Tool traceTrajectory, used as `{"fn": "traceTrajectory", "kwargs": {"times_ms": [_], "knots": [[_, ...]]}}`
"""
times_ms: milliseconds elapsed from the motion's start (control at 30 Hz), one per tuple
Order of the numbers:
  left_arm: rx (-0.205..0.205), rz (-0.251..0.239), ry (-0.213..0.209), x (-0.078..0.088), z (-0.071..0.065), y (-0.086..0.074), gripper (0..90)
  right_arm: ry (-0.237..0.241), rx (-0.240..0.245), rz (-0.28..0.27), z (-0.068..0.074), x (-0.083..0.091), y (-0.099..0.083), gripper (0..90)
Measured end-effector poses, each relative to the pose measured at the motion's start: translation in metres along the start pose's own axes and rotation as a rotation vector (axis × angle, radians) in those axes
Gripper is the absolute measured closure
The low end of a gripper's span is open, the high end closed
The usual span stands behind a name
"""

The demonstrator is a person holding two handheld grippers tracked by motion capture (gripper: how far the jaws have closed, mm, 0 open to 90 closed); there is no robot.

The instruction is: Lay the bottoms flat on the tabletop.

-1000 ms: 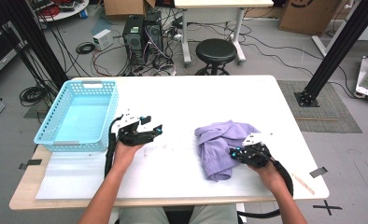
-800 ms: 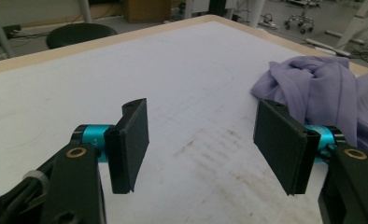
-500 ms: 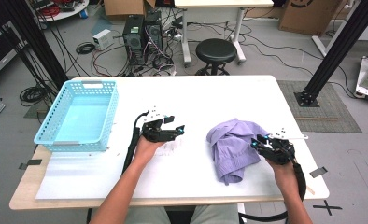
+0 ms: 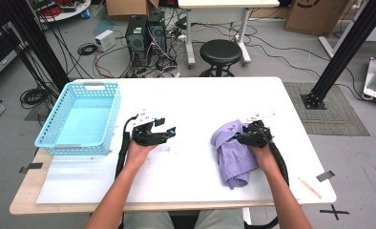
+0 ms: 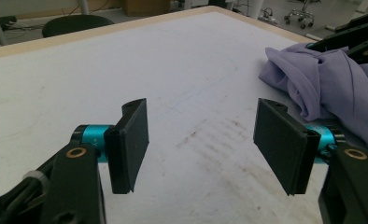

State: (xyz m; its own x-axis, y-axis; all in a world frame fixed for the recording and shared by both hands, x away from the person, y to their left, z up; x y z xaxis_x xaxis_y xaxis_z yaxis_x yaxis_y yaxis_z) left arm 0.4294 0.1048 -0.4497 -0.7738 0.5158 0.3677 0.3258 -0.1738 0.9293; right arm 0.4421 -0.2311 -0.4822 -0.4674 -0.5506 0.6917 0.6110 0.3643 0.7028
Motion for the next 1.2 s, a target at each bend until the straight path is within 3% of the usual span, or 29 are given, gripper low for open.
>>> {"fn": "traceTrajectory", "kwargs": {"times_ms": [67, 167, 433, 600, 667, 700, 767, 867, 1067, 1200], "knots": [[0.004, 0.000, 0.010, 0.003, 0.004, -0.002, 35.6, 0.038, 0.040, 0.019, 0.007, -0.009, 0.007, 75.5], [0.012, -0.002, 0.021, 0.007, 0.010, -0.004, 35.7, 0.097, 0.100, 0.016, 0.022, -0.020, 0.021, 82.7], [0.012, -0.021, 0.063, 0.023, 0.024, -0.003, 35.7, 0.300, 0.283, 0.016, 0.087, -0.056, 0.056, 87.6], [0.024, -0.026, 0.084, 0.031, 0.034, -0.004, 35.7, 0.503, 0.446, 0.007, 0.133, -0.064, 0.058, 88.0], [0.030, -0.025, 0.085, 0.033, 0.036, -0.004, 35.6, 0.539, 0.474, 0.003, 0.141, -0.061, 0.056, 81.3], [0.030, -0.028, 0.087, 0.033, 0.036, -0.004, 35.7, 0.554, 0.465, -0.006, 0.143, -0.057, 0.056, 76.4], [0.033, -0.029, 0.084, 0.032, 0.035, -0.003, 35.7, 0.552, 0.422, -0.042, 0.141, -0.047, 0.057, 68.7], [0.026, -0.028, 0.072, 0.029, 0.031, -0.001, 35.7, 0.506, 0.351, -0.095, 0.127, -0.032, 0.055, 57.0], [0.020, -0.023, 0.038, 0.017, 0.017, 0.004, 35.6, 0.379, 0.215, -0.150, 0.081, 0.000, 0.029, 51.4], [0.011, -0.017, 0.008, 0.006, 0.004, 0.009, 35.6, 0.248, 0.170, -0.131, 0.052, 0.018, 0.004, 51.9]]}}
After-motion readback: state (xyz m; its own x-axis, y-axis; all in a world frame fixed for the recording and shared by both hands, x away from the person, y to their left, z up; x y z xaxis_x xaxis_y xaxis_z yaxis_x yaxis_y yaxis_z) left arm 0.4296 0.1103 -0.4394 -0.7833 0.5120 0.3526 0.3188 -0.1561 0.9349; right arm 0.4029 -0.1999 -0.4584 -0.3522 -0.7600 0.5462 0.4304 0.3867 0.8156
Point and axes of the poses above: each handheld gripper's, and its own axes: x roughly backward along the jaws, y roughly out of its top, z roughly to its left, the point moved 6 cm from there along -x, roughly forward along the jaws, and after that the axes turned 13 degrees about y, right-handed, at the moved point
